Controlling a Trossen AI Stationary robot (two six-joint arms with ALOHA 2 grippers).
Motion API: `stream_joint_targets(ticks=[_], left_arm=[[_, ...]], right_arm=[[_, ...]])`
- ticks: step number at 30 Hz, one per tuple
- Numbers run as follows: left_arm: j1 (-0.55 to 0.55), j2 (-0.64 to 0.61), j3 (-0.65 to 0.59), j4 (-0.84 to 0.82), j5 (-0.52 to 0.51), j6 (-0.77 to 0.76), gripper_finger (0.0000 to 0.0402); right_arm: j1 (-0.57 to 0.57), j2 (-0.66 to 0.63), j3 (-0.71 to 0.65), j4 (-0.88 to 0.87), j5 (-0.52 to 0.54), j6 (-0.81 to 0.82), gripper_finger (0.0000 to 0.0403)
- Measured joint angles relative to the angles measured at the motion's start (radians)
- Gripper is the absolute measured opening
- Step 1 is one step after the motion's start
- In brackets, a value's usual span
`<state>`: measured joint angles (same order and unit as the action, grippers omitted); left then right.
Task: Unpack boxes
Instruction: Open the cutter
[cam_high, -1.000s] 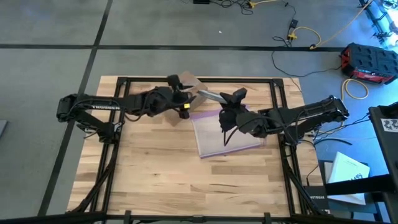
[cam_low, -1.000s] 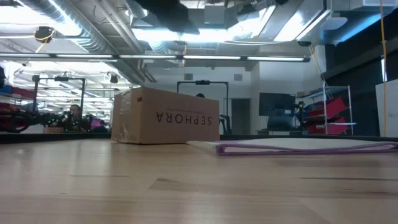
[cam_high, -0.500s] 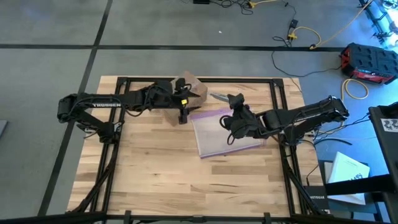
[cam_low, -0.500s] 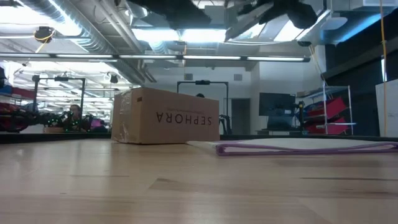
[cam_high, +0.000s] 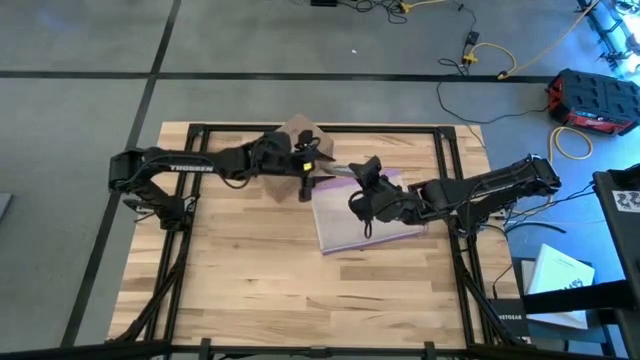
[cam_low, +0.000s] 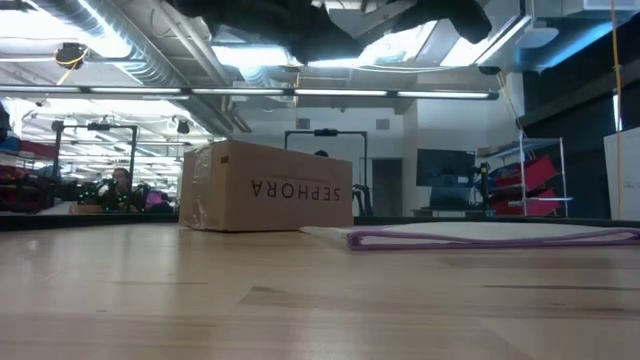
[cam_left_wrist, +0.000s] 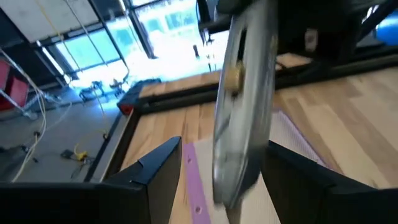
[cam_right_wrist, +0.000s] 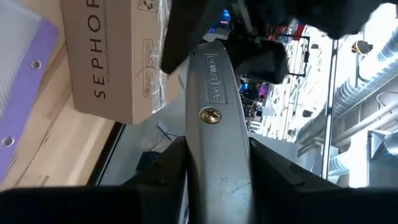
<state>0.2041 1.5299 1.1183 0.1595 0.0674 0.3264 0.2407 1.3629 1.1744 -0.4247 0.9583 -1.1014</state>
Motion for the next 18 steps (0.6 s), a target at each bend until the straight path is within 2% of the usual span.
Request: stream_joint_targets(ticks=[6, 10, 13, 16, 18], left_arm=[[-0.006, 0.001, 0.000, 0.021, 0.005, -0.005, 0.0198], [-0.004, 0.001, 0.019, 0.026, 0.080, -0.054, 0.0198], [-0.004, 0.001, 0.025, 0.025, 0.089, -0.052, 0.0197], [-0.004, 0.001, 0.025, 0.023, 0.088, -0.053, 0.0171], [-0.003, 0.001, 0.025, 0.021, 0.087, -0.059, 0.0127]], right_arm=[[-0.013, 0.008, 0.000, 0.007, -0.022, -0.003, 0.0113], [-0.029, 0.016, 0.000, 0.014, -0.052, -0.006, 0.0113], [-0.040, 0.016, 0.000, 0.017, -0.054, -0.007, 0.0113], [-0.039, 0.016, 0.000, 0.018, -0.055, -0.007, 0.0113], [-0.038, 0.016, 0.000, 0.020, -0.055, -0.007, 0.0113]])
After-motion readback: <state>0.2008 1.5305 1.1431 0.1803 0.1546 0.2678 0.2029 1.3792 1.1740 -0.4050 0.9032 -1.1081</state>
